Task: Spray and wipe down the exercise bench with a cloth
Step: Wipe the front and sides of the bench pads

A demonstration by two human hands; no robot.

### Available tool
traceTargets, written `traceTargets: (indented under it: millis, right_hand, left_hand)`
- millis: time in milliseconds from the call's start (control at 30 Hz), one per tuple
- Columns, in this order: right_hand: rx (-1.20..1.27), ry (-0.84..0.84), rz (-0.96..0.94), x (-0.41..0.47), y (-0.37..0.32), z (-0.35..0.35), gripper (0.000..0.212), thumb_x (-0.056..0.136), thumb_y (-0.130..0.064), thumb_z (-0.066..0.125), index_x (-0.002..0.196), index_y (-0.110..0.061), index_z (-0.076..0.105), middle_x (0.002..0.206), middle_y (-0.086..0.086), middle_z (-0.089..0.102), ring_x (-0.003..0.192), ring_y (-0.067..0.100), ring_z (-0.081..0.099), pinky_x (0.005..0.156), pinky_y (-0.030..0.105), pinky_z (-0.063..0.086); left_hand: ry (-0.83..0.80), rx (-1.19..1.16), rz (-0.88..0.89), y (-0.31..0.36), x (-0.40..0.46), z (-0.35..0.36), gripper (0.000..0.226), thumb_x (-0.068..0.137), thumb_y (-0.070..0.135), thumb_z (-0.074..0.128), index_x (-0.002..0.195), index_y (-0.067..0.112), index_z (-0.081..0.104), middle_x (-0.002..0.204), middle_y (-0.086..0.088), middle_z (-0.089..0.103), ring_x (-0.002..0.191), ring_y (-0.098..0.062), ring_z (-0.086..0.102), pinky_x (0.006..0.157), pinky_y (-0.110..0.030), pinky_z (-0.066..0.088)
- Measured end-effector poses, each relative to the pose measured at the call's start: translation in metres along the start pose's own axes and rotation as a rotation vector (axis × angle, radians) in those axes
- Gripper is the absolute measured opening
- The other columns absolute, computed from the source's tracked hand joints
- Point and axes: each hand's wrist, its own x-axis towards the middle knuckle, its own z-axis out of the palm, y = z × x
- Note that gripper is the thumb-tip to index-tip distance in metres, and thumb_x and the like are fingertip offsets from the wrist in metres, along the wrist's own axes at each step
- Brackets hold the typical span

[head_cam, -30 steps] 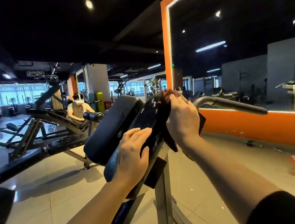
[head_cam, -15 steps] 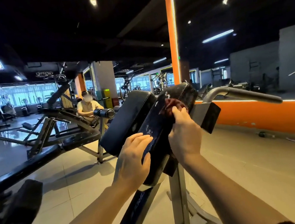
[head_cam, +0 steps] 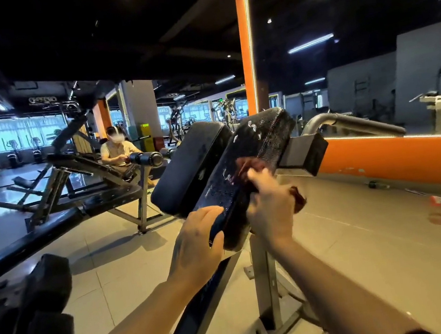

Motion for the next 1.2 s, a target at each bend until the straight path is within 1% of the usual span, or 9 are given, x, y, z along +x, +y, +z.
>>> traceTargets:
  millis: [167,333,467,600,767,867,967,1067,1200]
  right_hand:
    - [0.064,-0.234,-0.021,-0.067,-0.016,-0.015,0.037,0.085,-0.007,0.067,0.121,-0.018,0.066,0.11,0.002,0.071,0.101,0.022,0.065,0.088,0.028,0.048]
    - [-0.011,0.026,0.123,0.013,-0.003,-0.018,0.051,0.092,-0.004,0.051,0.137,-0.029,0.048,0.106,0.008,0.049,0.091,0.029,0.056,0.074,0.033,0.041]
    - [0.021,-0.065,0.065,-0.03,-0.008,0.012,0.042,0.089,-0.005,0.055,0.124,-0.027,0.05,0.112,0.007,0.044,0.093,0.027,0.056,0.076,0.032,0.052]
    - [0.146,-0.197,0.029,-0.068,-0.018,0.009,0.032,0.093,-0.013,0.054,0.121,-0.027,0.052,0.105,0.001,0.044,0.083,0.006,0.048,0.071,0.008,0.036]
    - [0.112,0.112,0.249,0.0,-0.005,-0.004,0.036,0.097,-0.007,0.045,0.129,-0.023,0.048,0.108,0.007,0.042,0.079,0.015,0.048,0.073,0.024,0.038]
    - [0.063,-0.05,0.173,-0.033,-0.005,0.016,0.021,0.097,-0.011,0.043,0.114,-0.021,0.047,0.111,0.008,0.045,0.084,0.022,0.054,0.073,0.033,0.05]
    - [0.07,-0.127,0.062,-0.05,0.005,0.009,0.021,0.092,-0.012,0.052,0.111,-0.021,0.052,0.104,0.005,0.051,0.086,0.018,0.052,0.073,0.027,0.042]
    - [0.058,0.038,0.052,0.013,0.008,-0.012,0.037,0.095,-0.012,0.052,0.131,-0.021,0.052,0.112,0.005,0.048,0.093,0.016,0.048,0.078,0.02,0.032]
    - [0.048,0.05,0.128,0.054,0.001,-0.008,0.058,0.098,-0.008,0.044,0.153,-0.016,0.024,0.13,0.011,0.043,0.105,0.02,0.049,0.09,0.029,0.042]
  left_hand:
    - [-0.019,-0.043,-0.049,0.0,-0.016,-0.002,0.045,0.086,-0.001,0.062,0.127,0.016,0.06,0.119,-0.001,0.066,0.111,-0.018,0.059,0.097,-0.025,0.043]
    - [-0.094,-0.054,-0.068,-0.003,-0.023,-0.004,0.051,0.09,0.001,0.06,0.138,0.017,0.053,0.136,0.001,0.058,0.127,-0.017,0.052,0.102,-0.02,0.032]
    - [-0.123,-0.089,-0.095,-0.006,-0.02,-0.006,0.051,0.091,0.0,0.057,0.137,0.02,0.053,0.136,0.003,0.057,0.127,-0.016,0.05,0.11,-0.028,0.033]
    - [-0.141,-0.107,-0.093,-0.009,-0.019,-0.008,0.047,0.088,-0.005,0.053,0.129,0.017,0.061,0.125,0.0,0.064,0.117,-0.021,0.055,0.108,-0.044,0.04]
    - [-0.171,-0.086,-0.117,-0.018,-0.015,-0.007,0.052,0.091,-0.005,0.053,0.135,0.022,0.055,0.138,0.004,0.056,0.135,-0.023,0.043,0.115,-0.044,0.032]
    - [-0.149,-0.091,-0.11,-0.019,-0.013,-0.006,0.05,0.089,-0.004,0.056,0.131,0.023,0.06,0.131,0.005,0.061,0.132,-0.025,0.046,0.112,-0.046,0.036]
    - [-0.111,-0.063,-0.069,-0.017,-0.005,-0.01,0.034,0.089,0.005,0.062,0.119,0.019,0.069,0.115,0.003,0.07,0.112,-0.019,0.06,0.103,-0.039,0.045]
    - [-0.051,-0.022,-0.023,-0.01,0.016,-0.011,0.015,0.094,0.017,0.059,0.103,0.016,0.07,0.095,0.0,0.07,0.087,-0.015,0.064,0.078,-0.035,0.056]
    - [0.052,-0.023,0.057,-0.003,0.047,0.005,0.024,0.096,0.017,0.054,0.118,0.014,0.062,0.111,-0.002,0.065,0.1,-0.017,0.06,0.087,-0.031,0.05]
